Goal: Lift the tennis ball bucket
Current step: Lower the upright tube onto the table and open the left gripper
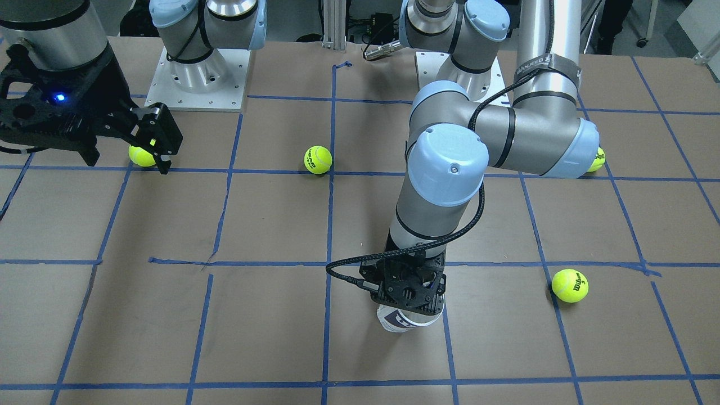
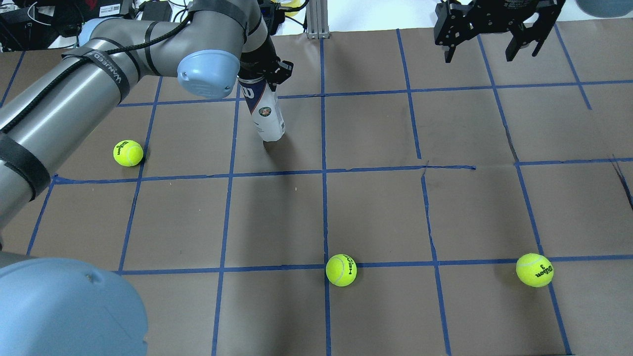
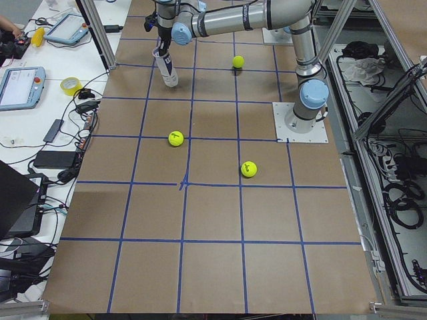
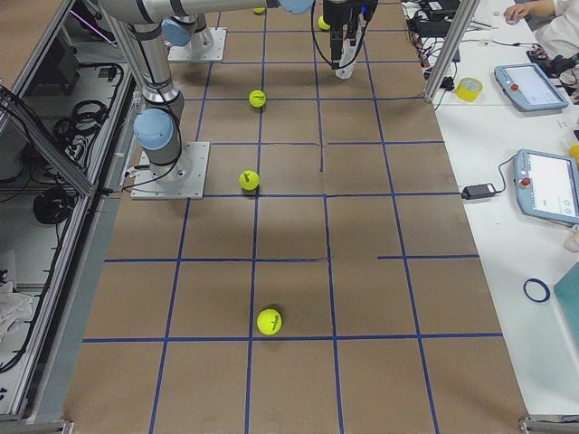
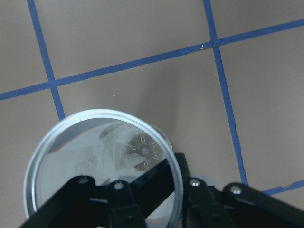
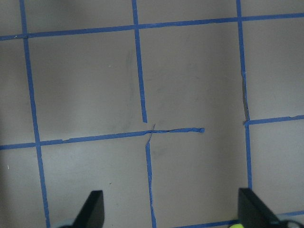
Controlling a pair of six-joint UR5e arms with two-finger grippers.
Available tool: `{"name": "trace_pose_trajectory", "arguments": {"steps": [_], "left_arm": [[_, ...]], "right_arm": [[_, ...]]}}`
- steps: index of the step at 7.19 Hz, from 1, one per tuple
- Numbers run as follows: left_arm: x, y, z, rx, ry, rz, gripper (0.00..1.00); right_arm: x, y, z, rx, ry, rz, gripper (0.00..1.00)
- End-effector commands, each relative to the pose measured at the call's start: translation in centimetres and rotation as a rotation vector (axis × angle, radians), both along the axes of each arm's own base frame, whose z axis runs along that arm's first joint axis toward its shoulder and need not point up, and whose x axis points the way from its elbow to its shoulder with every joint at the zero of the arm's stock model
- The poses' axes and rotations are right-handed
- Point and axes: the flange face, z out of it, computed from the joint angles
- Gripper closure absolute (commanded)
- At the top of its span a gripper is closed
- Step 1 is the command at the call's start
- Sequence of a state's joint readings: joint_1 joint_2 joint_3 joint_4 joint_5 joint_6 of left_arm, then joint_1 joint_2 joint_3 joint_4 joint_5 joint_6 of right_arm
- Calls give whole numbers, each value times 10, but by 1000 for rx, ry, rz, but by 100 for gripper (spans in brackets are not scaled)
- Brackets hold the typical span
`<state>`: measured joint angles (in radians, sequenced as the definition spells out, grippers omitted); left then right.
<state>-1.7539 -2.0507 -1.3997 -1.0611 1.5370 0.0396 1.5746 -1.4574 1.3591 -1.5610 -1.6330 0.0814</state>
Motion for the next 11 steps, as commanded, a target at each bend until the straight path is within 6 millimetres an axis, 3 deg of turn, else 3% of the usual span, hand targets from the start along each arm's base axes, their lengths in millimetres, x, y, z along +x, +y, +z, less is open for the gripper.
{"name": "trace_pose_trajectory", "arguments": {"steps": [1,2,3,4,6,7,9,11], "left_arm": [[-5,-1,-6,-1,9,-1,100],[-9,0,-8,0,7,-9,100],[-13,2,-9,4,2,2,58],[-16,5,-5,14,18,49,1],[-17,12,14,15,13,49,0],[-15,22,36,30,7,48,0],[-6,42,111,68,-8,57,0],[31,57,159,54,-1,110,0]], "right_arm": [[0,0,0,-1,0,-4,0],[-1,-1,-1,1,4,5,0],[-1,0,-1,0,4,5,0],[-1,0,0,0,4,1,0],[0,0,-1,1,4,2,0],[0,0,-1,1,4,5,0],[0,0,-1,1,2,-2,0],[0,-1,-1,0,-3,6,0]]}}
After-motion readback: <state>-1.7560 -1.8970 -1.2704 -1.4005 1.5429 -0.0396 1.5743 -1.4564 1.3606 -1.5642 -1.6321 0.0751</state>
